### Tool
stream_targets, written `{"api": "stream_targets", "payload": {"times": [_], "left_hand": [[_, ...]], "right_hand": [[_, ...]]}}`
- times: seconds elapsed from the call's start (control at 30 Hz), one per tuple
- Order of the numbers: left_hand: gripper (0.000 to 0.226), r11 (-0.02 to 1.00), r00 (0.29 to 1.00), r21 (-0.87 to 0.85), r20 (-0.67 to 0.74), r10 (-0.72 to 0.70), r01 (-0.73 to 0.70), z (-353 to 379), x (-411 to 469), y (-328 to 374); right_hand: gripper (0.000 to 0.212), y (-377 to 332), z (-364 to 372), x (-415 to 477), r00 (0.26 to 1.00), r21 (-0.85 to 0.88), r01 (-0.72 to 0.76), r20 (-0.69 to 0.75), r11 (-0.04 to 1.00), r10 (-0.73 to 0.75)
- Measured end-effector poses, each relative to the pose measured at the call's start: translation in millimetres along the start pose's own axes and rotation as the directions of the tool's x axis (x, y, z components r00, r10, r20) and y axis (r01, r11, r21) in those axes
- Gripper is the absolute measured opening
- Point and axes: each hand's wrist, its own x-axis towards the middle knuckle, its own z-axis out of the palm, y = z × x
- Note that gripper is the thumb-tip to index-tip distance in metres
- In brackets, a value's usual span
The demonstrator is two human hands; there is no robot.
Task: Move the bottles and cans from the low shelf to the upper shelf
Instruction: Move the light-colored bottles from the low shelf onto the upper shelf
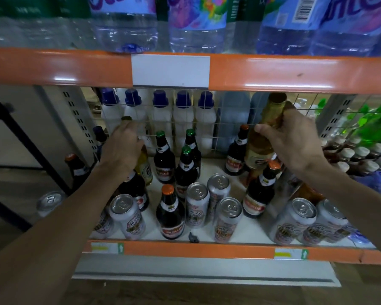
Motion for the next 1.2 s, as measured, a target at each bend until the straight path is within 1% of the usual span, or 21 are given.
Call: {"api": "stream_targets", "payload": {"times": [0.07, 0.1, 0.17, 0.27, 0.37, 0.43, 0.5, 0.57, 0.67, 0.73, 0.8, 0.97, 1.03, 1.1, 1.2], "left_hand": [[0.027, 0.999, 0.997, -0.027, -0.07, -0.021, 0.019, 0.9, -0.7, -5.1], [0.028, 0.998, 0.994, -0.042, -0.102, -0.049, 0.045, 1.8, -0.5, -8.2], [0.036, 0.984, 0.979, -0.095, -0.122, -0.164, 0.153, 4.8, 2.3, -14.0], [0.046, 0.939, 0.949, -0.174, -0.053, -0.311, 0.298, 13.4, 11.9, -19.4], [0.042, 0.902, 0.927, -0.221, 0.023, -0.375, 0.371, 25.3, 25.8, -20.7], [0.041, 0.864, 0.905, -0.281, 0.04, -0.424, 0.418, 32.2, 34.8, -20.2], [0.047, 0.808, 0.865, -0.336, 0.045, -0.499, 0.483, 37.4, 43.5, -18.8], [0.048, 0.773, 0.834, -0.348, 0.055, -0.548, 0.531, 40.7, 50.3, -18.1], [0.032, 0.789, 0.836, -0.313, 0.029, -0.548, 0.528, 43.6, 53.2, -19.3], [0.024, 0.804, 0.854, -0.337, 0.005, -0.52, 0.491, 46.9, 49.0, -21.2], [0.024, 0.785, 0.849, -0.394, -0.025, -0.528, 0.478, 49.3, 41.0, -22.7], [0.025, 0.761, 0.816, -0.434, -0.094, -0.57, 0.482, 39.6, 25.6, -26.3], [0.027, 0.781, 0.821, -0.428, -0.139, -0.553, 0.454, 27.1, 18.5, -17.9], [0.024, 0.792, 0.834, -0.452, -0.166, -0.527, 0.411, 13.8, 8.4, -6.5], [0.017, 0.819, 0.873, -0.497, -0.217, -0.436, 0.286, -2.2, -10.1, 7.5]], "right_hand": [[0.025, -2.8, 5.8, 3.4, 1.0, 0.044, -0.004, 0.005, 0.999, 0.004], [0.026, -3.2, 8.5, 5.1, 1.0, 0.066, -0.01, 0.008, 0.998, 0.009], [0.028, -3.1, 13.7, 7.9, 1.0, 0.093, -0.02, 0.015, 0.996, 0.019], [0.029, -1.8, 22.9, 7.1, 0.999, 0.13, -0.043, 0.034, 0.991, 0.039], [0.027, 2.0, 32.8, 5.3, 0.997, 0.194, -0.064, 0.05, 0.979, 0.055], [0.025, 3.5, 36.7, 3.9, 0.997, 0.222, -0.063, 0.064, 0.973, 0.05], [0.023, 4.7, 39.2, 1.6, 0.997, 0.24, -0.051, 0.072, 0.969, 0.034], [0.022, 5.2, 42.2, -0.9, 0.996, 0.269, -0.041, 0.084, 0.962, 0.019], [0.021, 4.9, 45.2, -1.8, 0.996, 0.301, -0.033, 0.088, 0.953, 0.007], [0.021, 3.5, 45.6, -0.5, 0.997, 0.305, -0.032, 0.079, 0.952, 0.008], [0.022, 1.5, 45.3, -0.2, 0.997, 0.288, -0.025, 0.08, 0.957, 0.002], [0.023, 0.1, 41.2, -4.1, 0.997, 0.272, -0.018, 0.072, 0.962, -0.002], [0.024, -0.2, 38.0, -6.5, 0.998, 0.287, -0.018, 0.07, 0.958, -0.002], [0.025, -2.0, 33.7, -9.4, 0.998, 0.293, -0.01, 0.061, 0.956, -0.009], [0.025, -7.6, 23.1, -15.0, 0.999, 0.295, 0.017, 0.042, 0.955, -0.03]]}}
